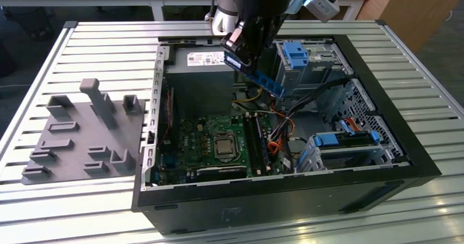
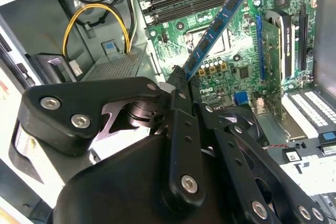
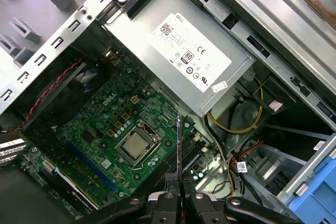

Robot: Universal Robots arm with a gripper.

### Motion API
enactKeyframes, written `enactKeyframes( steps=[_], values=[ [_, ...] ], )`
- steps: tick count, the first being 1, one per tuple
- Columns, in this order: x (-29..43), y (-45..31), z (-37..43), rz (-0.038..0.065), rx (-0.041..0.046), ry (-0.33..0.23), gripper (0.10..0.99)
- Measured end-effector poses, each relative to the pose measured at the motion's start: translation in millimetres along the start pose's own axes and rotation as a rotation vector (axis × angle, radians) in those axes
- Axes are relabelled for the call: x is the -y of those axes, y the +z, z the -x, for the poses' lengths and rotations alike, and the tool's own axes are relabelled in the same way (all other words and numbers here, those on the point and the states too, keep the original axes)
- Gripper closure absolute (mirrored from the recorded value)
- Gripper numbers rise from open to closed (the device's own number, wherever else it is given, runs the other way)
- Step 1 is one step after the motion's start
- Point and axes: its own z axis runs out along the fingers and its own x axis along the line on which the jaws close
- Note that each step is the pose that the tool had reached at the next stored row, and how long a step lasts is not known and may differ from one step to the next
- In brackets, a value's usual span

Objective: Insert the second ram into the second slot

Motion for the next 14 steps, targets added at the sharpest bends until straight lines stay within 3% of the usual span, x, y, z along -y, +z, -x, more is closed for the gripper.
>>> enactKeyframes(
  steps=[14],
  values=[
    [0.0,0.0,0.0,-0.001,0.0022,0.057,0.949]
  ],
)
